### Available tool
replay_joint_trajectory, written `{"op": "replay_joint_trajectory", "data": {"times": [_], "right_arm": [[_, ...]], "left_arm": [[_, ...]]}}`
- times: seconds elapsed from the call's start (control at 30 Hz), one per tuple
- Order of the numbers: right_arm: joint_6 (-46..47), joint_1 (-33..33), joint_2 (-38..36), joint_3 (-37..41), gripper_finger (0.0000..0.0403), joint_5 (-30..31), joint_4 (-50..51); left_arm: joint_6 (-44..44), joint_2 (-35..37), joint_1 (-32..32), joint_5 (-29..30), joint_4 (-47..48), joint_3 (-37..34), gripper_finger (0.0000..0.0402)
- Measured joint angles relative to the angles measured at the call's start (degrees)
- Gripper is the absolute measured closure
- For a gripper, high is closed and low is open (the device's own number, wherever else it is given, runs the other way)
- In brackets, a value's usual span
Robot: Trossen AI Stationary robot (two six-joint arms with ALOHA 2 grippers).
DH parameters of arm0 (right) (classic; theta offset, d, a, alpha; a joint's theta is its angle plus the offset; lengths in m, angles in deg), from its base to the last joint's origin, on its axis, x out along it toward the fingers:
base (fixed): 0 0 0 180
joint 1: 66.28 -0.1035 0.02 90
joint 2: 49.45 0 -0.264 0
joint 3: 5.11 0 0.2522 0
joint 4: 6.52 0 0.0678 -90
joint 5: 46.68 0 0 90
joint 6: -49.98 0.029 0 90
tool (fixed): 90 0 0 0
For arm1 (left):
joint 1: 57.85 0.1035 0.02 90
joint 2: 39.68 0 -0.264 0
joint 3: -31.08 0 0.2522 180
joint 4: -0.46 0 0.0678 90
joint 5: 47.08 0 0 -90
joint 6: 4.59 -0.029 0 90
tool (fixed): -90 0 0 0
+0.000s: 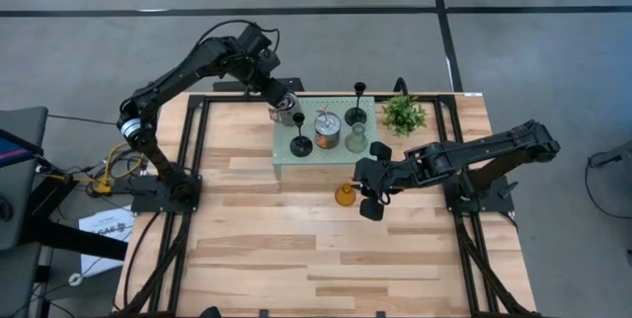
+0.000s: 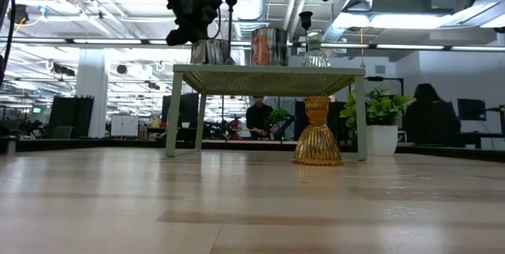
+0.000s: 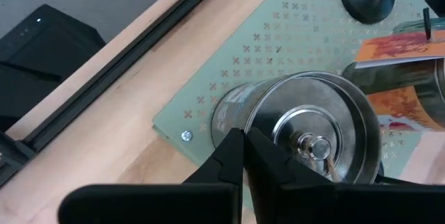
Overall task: Pick & Place candle stick holders
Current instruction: Put the brown scented candle on the shelf, then put the orange glass candle holder on the shelf
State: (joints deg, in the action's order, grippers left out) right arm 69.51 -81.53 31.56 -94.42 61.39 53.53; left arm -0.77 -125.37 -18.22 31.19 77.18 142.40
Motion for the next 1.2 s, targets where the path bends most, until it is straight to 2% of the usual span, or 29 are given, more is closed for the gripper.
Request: {"op": "replay_joint_trajectory", "data": {"times": [0.23,0.63,0.9,1.2], "right_arm": [[0.0,0.0,0.0,0.0,0.0333,0.0,0.0],[0.0,0.0,0.0,0.0,0.0333,0.0,0.0],[0.0,0.0,0.0,0.0,0.0333,0.0,0.0],[0.0,0.0,0.0,0.0,0.0333,0.0,0.0]], "left_arm": [[0.1,0.0,0.0,0.1,-0.1,0.0,0.0391],[-0.5,0.0,0.0,0.5,-1.0,0.0,0.033],[-0.1,2.9,0.0,-1.9,-10.0,0.0,0.0336],[2.8,11.2,-0.3,-2.9,-10.3,0.0,0.0341]]}}
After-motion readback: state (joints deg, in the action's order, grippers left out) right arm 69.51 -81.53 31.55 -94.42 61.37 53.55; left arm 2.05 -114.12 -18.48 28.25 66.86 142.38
